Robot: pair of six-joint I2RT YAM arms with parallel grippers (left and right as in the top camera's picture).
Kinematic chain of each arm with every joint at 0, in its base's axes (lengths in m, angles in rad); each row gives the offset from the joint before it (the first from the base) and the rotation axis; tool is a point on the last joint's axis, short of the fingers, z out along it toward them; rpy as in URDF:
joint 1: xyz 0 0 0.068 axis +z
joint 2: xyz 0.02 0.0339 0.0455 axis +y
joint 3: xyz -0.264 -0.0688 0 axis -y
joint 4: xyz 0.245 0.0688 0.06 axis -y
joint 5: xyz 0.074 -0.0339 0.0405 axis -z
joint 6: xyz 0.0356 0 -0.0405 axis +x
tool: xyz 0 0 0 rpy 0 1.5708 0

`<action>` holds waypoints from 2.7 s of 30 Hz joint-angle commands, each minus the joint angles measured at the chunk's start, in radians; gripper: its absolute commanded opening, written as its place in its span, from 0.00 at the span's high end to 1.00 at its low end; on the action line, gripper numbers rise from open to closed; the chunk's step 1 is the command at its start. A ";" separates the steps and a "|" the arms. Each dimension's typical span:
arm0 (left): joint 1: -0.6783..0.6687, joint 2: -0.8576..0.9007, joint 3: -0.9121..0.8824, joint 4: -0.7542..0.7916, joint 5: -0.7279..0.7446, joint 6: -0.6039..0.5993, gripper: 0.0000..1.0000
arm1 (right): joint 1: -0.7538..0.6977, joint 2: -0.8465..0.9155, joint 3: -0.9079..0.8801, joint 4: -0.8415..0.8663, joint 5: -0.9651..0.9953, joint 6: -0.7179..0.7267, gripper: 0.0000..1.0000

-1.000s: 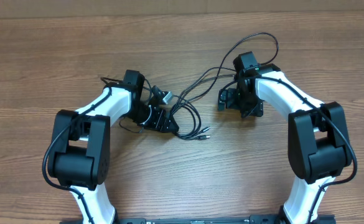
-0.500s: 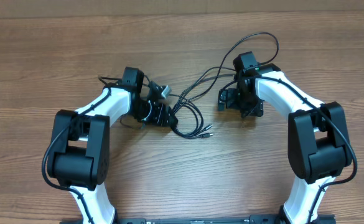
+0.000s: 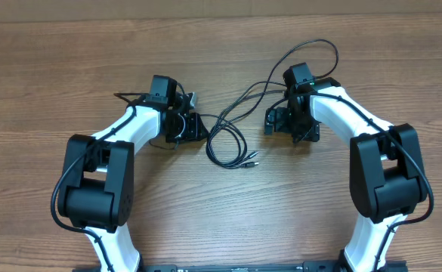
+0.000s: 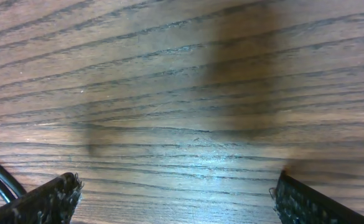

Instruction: Untangle cables

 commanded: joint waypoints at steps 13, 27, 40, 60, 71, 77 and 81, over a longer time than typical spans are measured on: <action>-0.050 0.037 0.166 -0.199 -0.177 0.025 0.58 | 0.013 0.140 -0.090 0.024 -0.134 -0.008 0.00; -0.146 0.068 0.169 -0.233 -0.321 0.021 0.55 | 0.013 0.140 -0.090 0.023 -0.140 -0.008 0.00; -0.148 0.068 0.235 -0.299 -0.248 0.020 0.55 | 0.013 0.140 -0.090 0.024 -0.141 -0.008 0.00; -0.152 0.076 0.228 -0.285 -0.331 -0.021 0.55 | 0.013 0.140 -0.090 0.024 -0.140 -0.008 0.00; -0.153 0.077 0.227 -0.252 -0.202 -0.025 0.54 | 0.013 0.140 -0.090 0.024 -0.140 -0.008 0.00; -0.164 0.077 0.194 -0.258 -0.323 -0.044 0.55 | 0.013 0.140 -0.090 0.023 -0.140 -0.008 0.00; -0.164 0.077 0.185 -0.259 -0.375 -0.047 0.55 | 0.013 0.140 -0.090 0.024 -0.140 -0.008 0.00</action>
